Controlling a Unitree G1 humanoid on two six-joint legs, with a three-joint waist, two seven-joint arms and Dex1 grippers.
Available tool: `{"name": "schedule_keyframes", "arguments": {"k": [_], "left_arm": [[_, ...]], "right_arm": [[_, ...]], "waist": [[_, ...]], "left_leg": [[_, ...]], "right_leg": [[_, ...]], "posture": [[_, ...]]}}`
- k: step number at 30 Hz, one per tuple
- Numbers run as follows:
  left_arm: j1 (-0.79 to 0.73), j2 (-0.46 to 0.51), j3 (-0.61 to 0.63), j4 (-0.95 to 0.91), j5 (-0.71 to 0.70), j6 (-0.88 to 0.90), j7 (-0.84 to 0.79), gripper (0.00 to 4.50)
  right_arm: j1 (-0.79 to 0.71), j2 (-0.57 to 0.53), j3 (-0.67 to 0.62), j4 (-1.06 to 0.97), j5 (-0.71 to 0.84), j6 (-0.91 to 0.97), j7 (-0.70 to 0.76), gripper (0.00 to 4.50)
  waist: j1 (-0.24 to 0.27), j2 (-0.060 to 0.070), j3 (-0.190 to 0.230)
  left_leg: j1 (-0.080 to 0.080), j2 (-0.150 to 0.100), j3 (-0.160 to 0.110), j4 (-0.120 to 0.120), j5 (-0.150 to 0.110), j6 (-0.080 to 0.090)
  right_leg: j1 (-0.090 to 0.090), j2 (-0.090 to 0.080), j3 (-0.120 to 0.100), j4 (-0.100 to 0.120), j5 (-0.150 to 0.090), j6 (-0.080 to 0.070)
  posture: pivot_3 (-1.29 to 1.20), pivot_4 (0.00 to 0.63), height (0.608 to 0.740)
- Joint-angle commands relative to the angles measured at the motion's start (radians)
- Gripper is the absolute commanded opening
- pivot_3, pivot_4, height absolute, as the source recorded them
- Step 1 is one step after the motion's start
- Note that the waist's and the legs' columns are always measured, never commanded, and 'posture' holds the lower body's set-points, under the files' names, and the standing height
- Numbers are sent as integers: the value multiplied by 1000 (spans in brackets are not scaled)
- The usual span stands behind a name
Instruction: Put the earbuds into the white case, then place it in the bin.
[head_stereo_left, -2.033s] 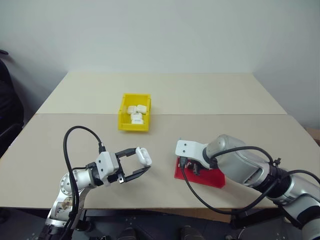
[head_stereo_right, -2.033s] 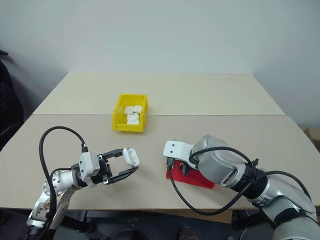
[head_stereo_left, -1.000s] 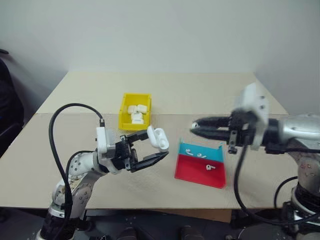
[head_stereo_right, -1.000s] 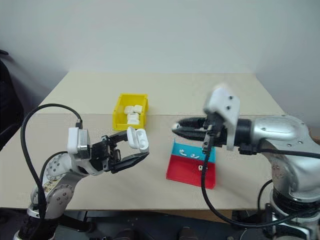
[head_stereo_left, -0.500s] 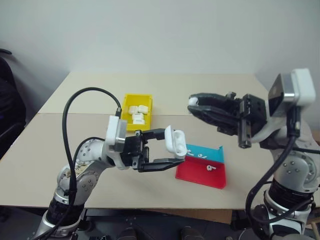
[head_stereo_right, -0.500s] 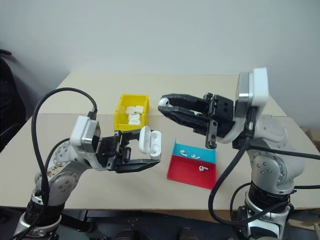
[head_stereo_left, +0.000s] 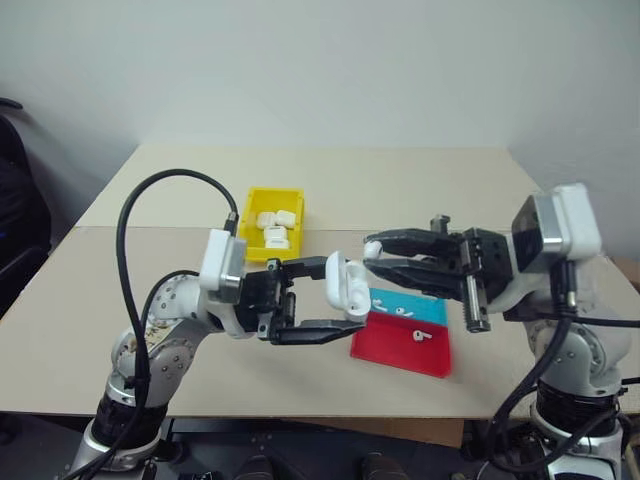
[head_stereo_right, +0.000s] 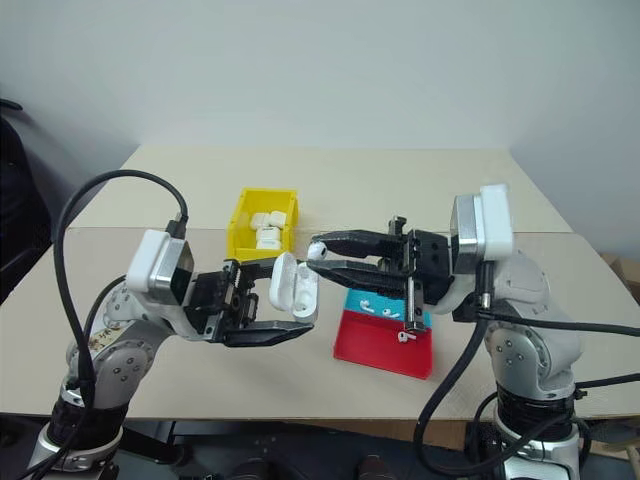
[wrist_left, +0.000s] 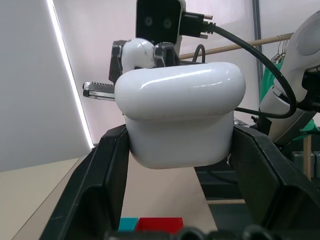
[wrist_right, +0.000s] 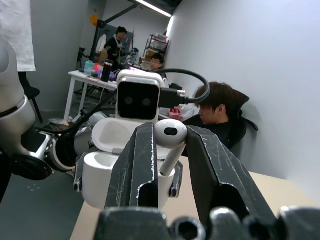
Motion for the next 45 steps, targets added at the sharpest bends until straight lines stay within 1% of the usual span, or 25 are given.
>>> {"name": "schedule_keyframes", "arguments": {"k": [1,7,15,30,36,40,42,45], "left_arm": [[-4,-10,10,-10,0,-26,-11,2780],[-2,-16,9,-4,9,-27,-20,2780],[-6,-31,5,7,33,-33,-24,2780],[1,-35,8,-6,42,-33,-10,2780],[6,-39,12,-1,52,-38,-13,2780],[5,-40,13,2,54,-38,-13,2780],[4,-36,13,3,59,-33,-12,2780],[5,-38,14,15,66,-40,-17,2780]], "right_arm": [[-1,-13,4,-21,13,-38,-15,782],[-3,-16,12,-31,19,-57,-46,782],[6,-21,52,-24,1,-86,-48,782],[38,-33,105,19,-114,-210,-30,782],[45,-59,129,19,-120,-216,-15,782],[45,-76,136,14,-124,-230,-1,2003],[52,-67,138,7,-165,-275,-18,2601],[52,-77,135,6,-153,-279,-12,2601]], "waist": [[0,0,0],[0,0,0],[0,0,0],[0,0,0],[0,0,0],[1,0,0],[1,0,0],[0,0,0]], "left_leg": [[0,0,0,0,0,0],[0,0,0,0,0,0],[0,0,0,0,0,0],[0,0,0,0,0,0],[0,0,0,0,0,0],[0,0,0,0,0,0],[0,0,0,0,0,0],[0,0,0,-1,0,0]], "right_leg": [[0,0,0,0,0,0],[0,0,0,0,0,0],[0,0,0,0,0,0],[0,0,0,-1,0,0],[0,0,0,-1,0,0],[0,0,0,-2,0,0],[0,0,-1,-2,0,0],[1,0,-1,-3,0,0]], "posture": [[0,150,740],[0,150,740],[0,150,740],[0,150,740],[0,150,740],[0,150,740],[0,150,740],[0,150,740]]}}
